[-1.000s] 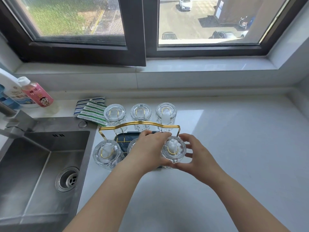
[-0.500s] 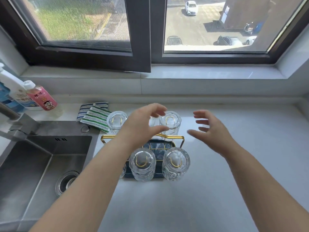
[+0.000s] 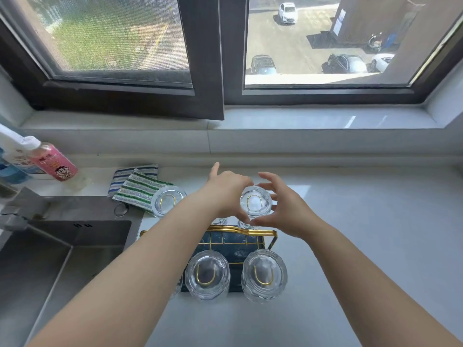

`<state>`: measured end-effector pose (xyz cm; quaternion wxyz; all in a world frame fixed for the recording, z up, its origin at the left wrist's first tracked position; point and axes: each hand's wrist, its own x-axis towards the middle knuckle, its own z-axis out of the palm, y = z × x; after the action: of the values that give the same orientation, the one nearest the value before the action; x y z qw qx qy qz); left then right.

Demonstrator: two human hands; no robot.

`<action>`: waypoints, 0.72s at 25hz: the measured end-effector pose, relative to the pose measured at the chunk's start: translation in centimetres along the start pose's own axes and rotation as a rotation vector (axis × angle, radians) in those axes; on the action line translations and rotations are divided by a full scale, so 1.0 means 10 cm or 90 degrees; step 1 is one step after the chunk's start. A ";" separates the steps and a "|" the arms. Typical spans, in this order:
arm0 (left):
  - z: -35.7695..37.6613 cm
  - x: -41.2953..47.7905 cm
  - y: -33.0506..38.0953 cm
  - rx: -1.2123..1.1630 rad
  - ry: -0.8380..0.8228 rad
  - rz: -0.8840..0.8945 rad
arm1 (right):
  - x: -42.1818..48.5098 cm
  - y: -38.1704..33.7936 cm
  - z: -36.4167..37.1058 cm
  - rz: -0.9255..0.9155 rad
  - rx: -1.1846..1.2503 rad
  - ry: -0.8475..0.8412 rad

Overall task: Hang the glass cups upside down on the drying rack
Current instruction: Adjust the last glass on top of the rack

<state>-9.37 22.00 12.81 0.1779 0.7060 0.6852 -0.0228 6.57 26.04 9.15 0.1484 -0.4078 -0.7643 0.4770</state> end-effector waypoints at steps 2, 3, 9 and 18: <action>0.01 -0.01 -0.02 -0.003 0.007 0.006 | -0.01 0.01 0.01 -0.007 -0.002 0.007; 0.01 -0.02 -0.02 -0.010 0.012 0.007 | -0.02 0.01 0.01 -0.009 -0.004 0.010; 0.03 -0.05 -0.03 -0.070 0.037 0.020 | -0.01 0.01 0.03 -0.005 -0.021 0.019; 0.06 -0.11 -0.14 -0.094 0.019 0.020 | -0.03 -0.12 -0.07 0.016 -0.082 -0.036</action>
<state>-10.70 20.75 12.20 0.2195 0.7016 0.6767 0.0412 6.62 25.96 10.59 0.0939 -0.4125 -0.7922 0.4397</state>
